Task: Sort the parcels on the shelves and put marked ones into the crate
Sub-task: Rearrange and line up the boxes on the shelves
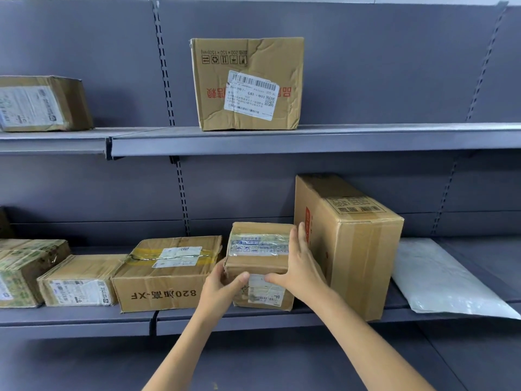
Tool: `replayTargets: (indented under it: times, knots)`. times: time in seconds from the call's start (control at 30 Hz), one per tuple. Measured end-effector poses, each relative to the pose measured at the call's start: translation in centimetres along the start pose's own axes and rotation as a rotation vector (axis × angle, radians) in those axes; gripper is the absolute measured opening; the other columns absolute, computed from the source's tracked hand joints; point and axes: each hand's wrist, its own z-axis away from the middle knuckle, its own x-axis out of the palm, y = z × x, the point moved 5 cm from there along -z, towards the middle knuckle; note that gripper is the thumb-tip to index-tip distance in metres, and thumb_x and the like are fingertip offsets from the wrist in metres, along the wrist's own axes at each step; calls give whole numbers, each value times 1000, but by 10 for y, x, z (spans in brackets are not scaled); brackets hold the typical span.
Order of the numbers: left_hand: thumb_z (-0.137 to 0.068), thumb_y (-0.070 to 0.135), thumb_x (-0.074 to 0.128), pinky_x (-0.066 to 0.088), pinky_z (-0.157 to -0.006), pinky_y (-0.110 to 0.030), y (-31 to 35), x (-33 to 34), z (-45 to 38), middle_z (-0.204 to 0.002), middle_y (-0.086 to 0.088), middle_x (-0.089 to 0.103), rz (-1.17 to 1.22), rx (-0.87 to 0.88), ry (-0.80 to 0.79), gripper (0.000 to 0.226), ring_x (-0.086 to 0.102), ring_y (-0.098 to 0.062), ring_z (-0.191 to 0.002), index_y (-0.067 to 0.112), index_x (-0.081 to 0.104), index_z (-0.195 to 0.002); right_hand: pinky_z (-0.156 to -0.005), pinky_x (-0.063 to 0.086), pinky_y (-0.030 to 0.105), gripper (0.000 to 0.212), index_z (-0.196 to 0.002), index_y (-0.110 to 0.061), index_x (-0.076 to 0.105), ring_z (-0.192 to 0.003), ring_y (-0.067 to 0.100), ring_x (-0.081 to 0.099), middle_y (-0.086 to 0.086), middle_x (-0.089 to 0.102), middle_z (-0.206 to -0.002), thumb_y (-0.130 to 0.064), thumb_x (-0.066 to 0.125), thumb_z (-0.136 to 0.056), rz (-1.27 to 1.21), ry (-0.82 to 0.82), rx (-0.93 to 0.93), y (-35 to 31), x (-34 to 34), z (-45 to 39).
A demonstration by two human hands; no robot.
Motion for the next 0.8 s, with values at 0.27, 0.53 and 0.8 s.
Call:
replayTargets:
  times: [0.27,0.53,0.8]
  knots:
    - [-90,12,56,44,-86,-25,-53,4,1,-105,5,66,-214,-137,-47,22,59,-15,-104,19,56,-111,-113,19,27,102,-147,-20,-10,-145,17,-3,-5,-28,-152,-41,65,-82,-32,46,-75,1,6,7]
    - [-91,8,53,47,-72,-18,-45,-5,5,-96,4,71,-205,-76,20,20,64,-17,-97,16,64,-106,-111,16,21,80,-149,-13,8,-144,15,8,-2,-6,-157,-36,56,-89,-275,127,6,9,6,13]
    - [-87,13,60,41,-70,-19,10,-34,17,-94,2,54,-372,149,202,28,53,-16,-91,14,62,-115,-102,26,18,61,-146,-10,26,-136,16,30,-3,26,-149,-34,48,-94,-536,226,167,18,10,29]
